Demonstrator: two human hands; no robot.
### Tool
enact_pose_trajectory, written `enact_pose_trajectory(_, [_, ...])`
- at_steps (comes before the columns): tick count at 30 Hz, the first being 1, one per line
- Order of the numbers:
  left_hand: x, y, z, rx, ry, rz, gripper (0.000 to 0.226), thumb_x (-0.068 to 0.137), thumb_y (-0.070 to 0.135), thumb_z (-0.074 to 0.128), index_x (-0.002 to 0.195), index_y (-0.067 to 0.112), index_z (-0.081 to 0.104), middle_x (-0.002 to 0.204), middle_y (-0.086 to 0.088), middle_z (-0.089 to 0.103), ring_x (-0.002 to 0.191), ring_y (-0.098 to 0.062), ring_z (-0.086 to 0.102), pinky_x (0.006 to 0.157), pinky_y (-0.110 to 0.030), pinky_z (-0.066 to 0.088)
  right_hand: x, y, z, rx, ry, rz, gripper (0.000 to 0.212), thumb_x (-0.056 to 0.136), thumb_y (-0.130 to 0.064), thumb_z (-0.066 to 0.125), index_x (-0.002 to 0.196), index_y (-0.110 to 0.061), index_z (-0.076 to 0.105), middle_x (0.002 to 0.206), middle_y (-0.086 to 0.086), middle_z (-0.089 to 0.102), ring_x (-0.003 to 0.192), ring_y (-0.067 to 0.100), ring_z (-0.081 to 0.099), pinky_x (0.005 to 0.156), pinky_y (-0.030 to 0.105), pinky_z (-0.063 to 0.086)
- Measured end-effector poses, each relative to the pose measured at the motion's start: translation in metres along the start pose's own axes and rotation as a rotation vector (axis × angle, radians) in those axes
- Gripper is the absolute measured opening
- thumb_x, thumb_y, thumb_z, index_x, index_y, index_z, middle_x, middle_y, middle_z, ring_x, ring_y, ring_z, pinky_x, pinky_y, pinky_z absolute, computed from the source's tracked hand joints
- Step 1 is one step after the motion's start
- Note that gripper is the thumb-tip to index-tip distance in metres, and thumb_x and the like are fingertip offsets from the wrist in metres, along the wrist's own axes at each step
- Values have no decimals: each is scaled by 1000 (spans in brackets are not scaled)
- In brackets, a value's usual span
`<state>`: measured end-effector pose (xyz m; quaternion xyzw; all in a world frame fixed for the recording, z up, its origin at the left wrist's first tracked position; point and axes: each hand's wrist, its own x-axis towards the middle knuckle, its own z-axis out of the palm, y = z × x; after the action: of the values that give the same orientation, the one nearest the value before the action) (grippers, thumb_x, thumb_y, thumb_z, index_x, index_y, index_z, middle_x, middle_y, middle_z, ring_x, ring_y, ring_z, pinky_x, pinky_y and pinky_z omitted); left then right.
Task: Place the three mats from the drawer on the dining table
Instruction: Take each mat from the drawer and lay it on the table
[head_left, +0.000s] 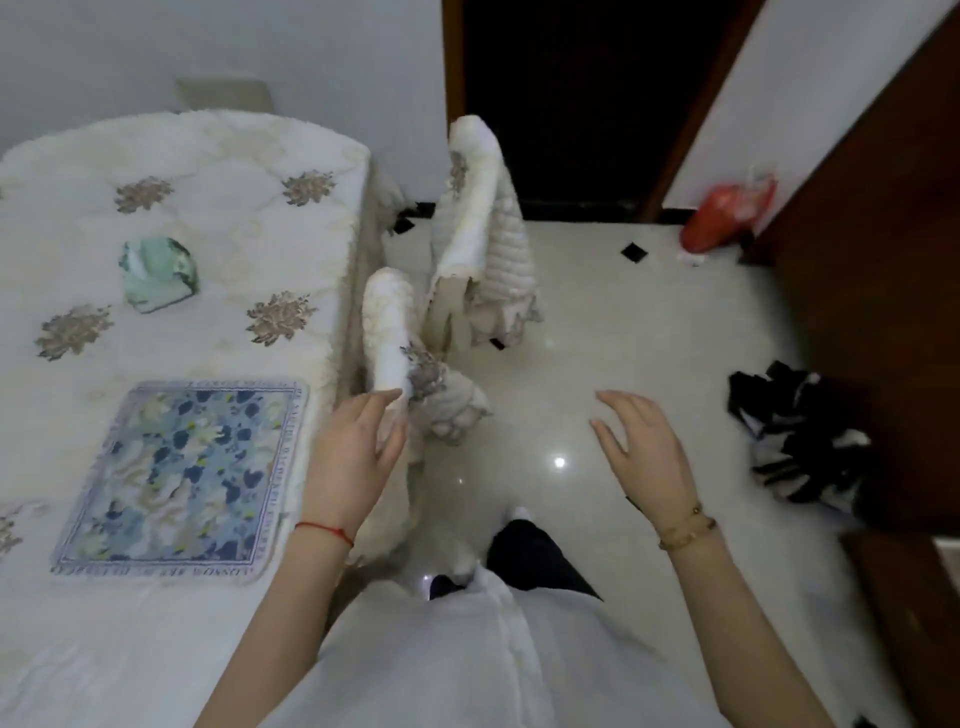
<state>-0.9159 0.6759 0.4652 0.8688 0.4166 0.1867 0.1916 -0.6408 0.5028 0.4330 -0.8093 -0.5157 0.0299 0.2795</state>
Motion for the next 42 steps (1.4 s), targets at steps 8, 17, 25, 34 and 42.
enact_pose_trajectory(8, [-5, 117, 77, -42, -222, 386, 27, 88, 15, 63, 115, 10, 63, 103, -12, 66, 93, -30, 63, 82, -27, 41, -169, 69, -71, -103, 163, 435, 32, 92, -21, 60, 121, -9, 59, 117, 8, 63, 111, 23, 56, 97, 21, 36])
enact_pose_trajectory(17, [-65, 307, 200, -193, -472, 728, 37, 93, 34, 46, 117, 11, 62, 111, -7, 67, 101, -24, 62, 89, -38, 51, -364, 146, -155, -183, 330, 874, 31, 92, -23, 59, 120, -11, 60, 118, 8, 64, 111, 24, 57, 95, 26, 39])
enact_pose_trajectory(25, [-109, 460, 274, -254, -567, 919, 27, 91, 16, 61, 117, 10, 64, 108, -7, 68, 95, -21, 63, 83, -26, 50, -448, 232, -245, -212, 459, 1078, 32, 95, -25, 53, 125, -12, 57, 119, 7, 61, 111, 22, 54, 94, 38, 47])
enact_pose_trajectory(34, [-73, 568, 388, -200, -667, 1028, 28, 91, 19, 61, 117, 11, 64, 110, -6, 68, 101, -22, 63, 87, -33, 51, -450, 341, -254, -174, 466, 1220, 30, 94, -27, 54, 120, -12, 59, 112, 5, 63, 105, 22, 56, 88, 38, 50])
enact_pose_trajectory(42, [-17, 732, 496, -269, -779, 1207, 30, 91, 16, 61, 119, 8, 63, 110, -8, 67, 100, -22, 62, 88, -36, 53, -421, 470, -324, -181, 625, 1367, 29, 94, -20, 56, 120, -9, 60, 115, 8, 63, 107, 25, 56, 89, 40, 50])
